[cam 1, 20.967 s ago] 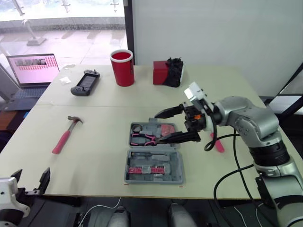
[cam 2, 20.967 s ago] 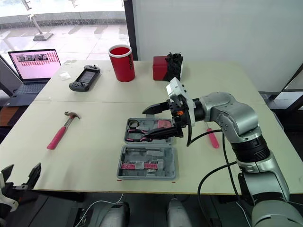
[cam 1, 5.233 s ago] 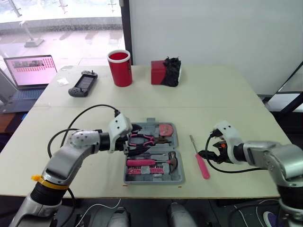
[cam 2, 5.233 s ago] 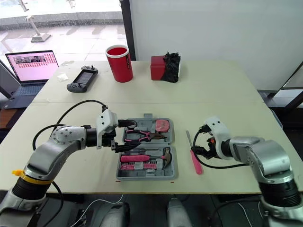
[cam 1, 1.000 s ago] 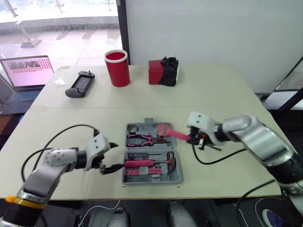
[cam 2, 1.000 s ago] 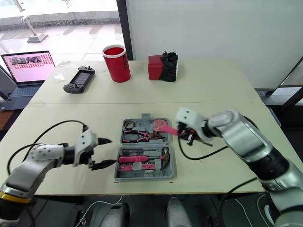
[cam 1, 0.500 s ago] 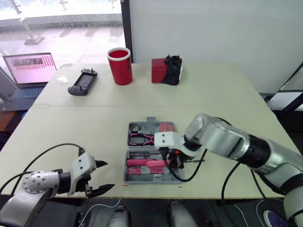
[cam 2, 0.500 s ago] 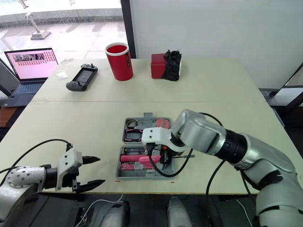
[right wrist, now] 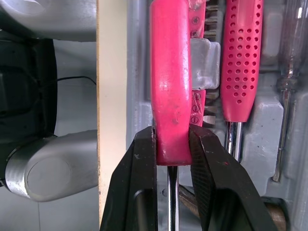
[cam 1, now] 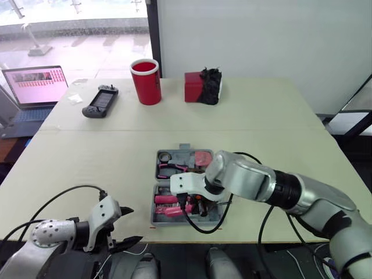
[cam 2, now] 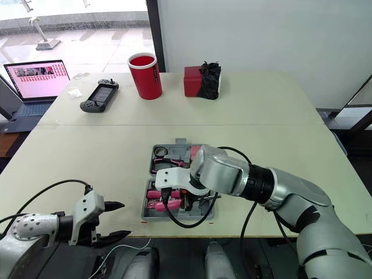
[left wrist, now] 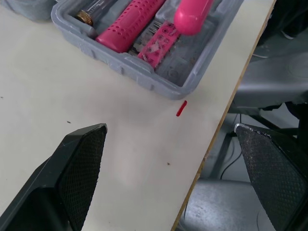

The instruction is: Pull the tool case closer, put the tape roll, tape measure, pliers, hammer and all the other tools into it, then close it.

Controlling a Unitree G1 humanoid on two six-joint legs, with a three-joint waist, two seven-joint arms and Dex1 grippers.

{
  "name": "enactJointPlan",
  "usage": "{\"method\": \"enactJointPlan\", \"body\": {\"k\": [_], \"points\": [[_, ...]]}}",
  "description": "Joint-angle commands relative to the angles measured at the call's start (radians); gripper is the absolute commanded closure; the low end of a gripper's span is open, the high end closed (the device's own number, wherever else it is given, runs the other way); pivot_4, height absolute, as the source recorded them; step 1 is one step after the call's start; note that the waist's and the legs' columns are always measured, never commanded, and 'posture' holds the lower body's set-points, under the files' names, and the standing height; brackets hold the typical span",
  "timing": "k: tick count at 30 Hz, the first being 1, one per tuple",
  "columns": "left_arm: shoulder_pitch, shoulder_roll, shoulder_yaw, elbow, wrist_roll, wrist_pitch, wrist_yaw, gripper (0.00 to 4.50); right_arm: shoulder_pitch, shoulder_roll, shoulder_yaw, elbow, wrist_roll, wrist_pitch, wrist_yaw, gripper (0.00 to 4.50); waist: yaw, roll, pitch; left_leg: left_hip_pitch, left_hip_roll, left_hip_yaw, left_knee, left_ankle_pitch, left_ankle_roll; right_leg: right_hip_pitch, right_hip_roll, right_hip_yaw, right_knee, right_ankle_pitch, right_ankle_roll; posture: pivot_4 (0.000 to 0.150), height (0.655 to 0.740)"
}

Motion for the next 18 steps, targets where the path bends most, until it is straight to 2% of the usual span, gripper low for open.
{"method": "enactJointPlan", "body": {"k": [1,18], "points": [[0.007,0.012,0.009,-0.03,-0.006,0.005,0.002,0.0,0.03,0.043,-0.006,0.004,0.005,0.009,-0.044,4.1,-0.002,0.0,0.0,0.0,0.0,0.0,0.0,0.0,0.0,0.0,0.0,0.0,0.0,0.001,0.001,0.15,0.74],[0.069,0.042,0.025,-0.032,0.011,-0.019,-0.005,0.0,0.074,0.131,-0.019,0.032,0.038,-0.003,-0.099,4.1,-0.002,0.0,0.0,0.0,0.0,0.0,0.0,0.0,0.0,0.0,0.0,0.0,0.001,0.0,0.0,0.15,0.74]]}}
